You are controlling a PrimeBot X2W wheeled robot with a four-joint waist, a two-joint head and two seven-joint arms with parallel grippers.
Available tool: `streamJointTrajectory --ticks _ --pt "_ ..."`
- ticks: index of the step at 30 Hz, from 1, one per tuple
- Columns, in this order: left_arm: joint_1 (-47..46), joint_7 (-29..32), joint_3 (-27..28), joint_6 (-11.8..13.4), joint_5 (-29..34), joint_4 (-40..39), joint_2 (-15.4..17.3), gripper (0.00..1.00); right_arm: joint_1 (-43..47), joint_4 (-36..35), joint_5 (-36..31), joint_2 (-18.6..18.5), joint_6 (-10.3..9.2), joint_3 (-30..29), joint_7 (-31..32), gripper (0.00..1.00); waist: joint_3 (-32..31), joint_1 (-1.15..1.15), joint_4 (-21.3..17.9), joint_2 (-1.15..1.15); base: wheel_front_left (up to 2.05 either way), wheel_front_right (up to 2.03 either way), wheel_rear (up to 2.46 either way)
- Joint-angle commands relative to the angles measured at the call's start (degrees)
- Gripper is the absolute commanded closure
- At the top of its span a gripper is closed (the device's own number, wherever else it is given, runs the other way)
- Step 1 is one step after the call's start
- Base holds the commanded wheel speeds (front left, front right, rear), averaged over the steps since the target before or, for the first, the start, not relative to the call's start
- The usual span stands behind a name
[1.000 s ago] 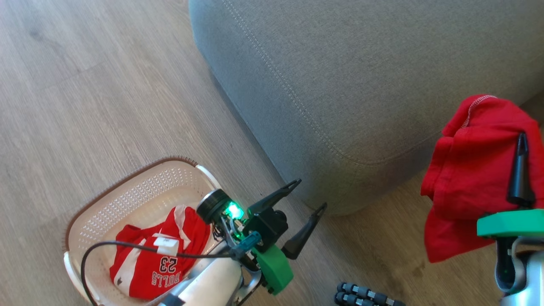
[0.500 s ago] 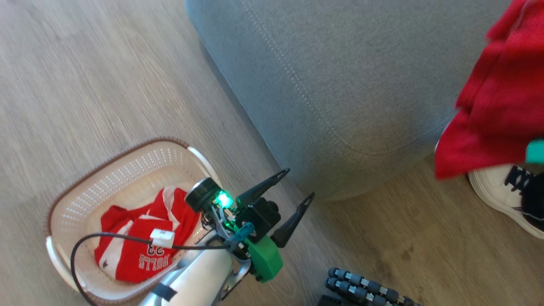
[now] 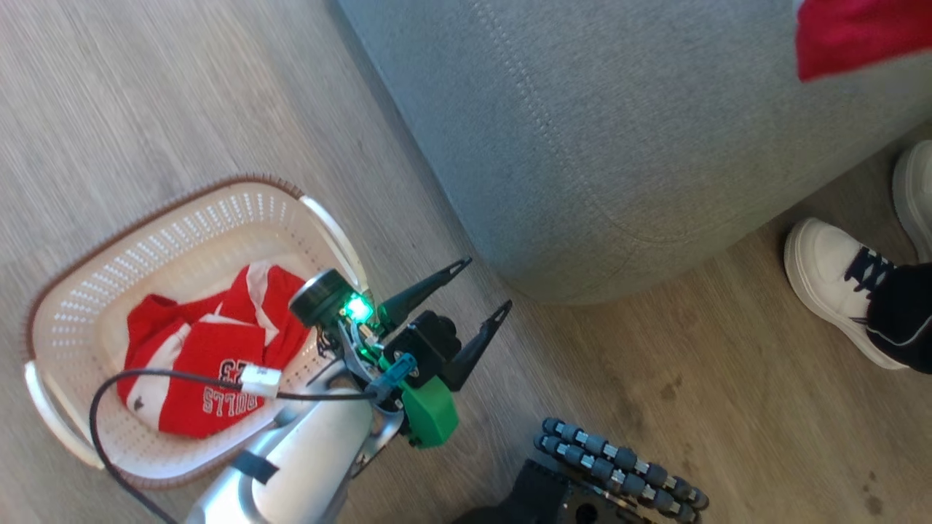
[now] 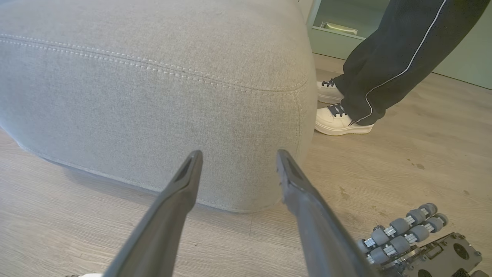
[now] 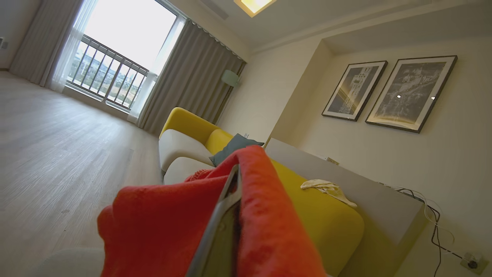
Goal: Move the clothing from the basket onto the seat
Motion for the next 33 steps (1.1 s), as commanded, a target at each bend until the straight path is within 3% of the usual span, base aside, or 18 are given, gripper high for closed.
streamJointTrajectory --ticks 1,8,15,21,28,33 --pt "-1.6 -0.5 1.0 0.4 0.7 -1.6 0.0 0.0 -2.1 -0.5 0.7 -2.5 0.4 0.6 -0.1 1.0 1.6 -0.01 0.3 0.0 0.0 0.0 0.0" --pt "-3.0 -0.5 1.0 1.8 1.1 -2.0 1.0 0.0 -14.1 7.6 2.6 -5.3 0.4 3.8 -0.1 1.0 5.2 -0.01 1.4 0.0 0.0 0.0 0.0" --pt "-4.8 -0.5 0.1 2.4 1.2 -2.4 1.0 0.0 -20.6 20.8 3.0 -7.4 0.4 2.8 -0.1 1.0 8.5 -0.01 4.9 0.0 0.0 0.0 0.0" --pt "-5.9 -0.5 -0.2 3.1 0.6 -2.4 0.5 0.0 -23.7 33.7 5.4 -6.7 0.4 1.5 -0.1 1.0 10.6 -0.01 7.6 0.0 0.0 0.0 0.0" --pt "-6.4 -0.5 -0.9 3.4 0.5 -2.7 0.5 0.0 -24.8 41.7 4.8 -5.2 0.4 2.0 -0.1 1.0 12.0 -0.01 9.1 0.0 0.0 0.0 0.0" --pt "-6.6 -0.5 -1.2 3.8 0.5 -2.6 0.8 0.0 -25.2 53.6 3.6 -3.5 0.4 6.9 -0.1 1.0 12.5 -0.01 9.2 0.0 0.0 0.0 0.0"
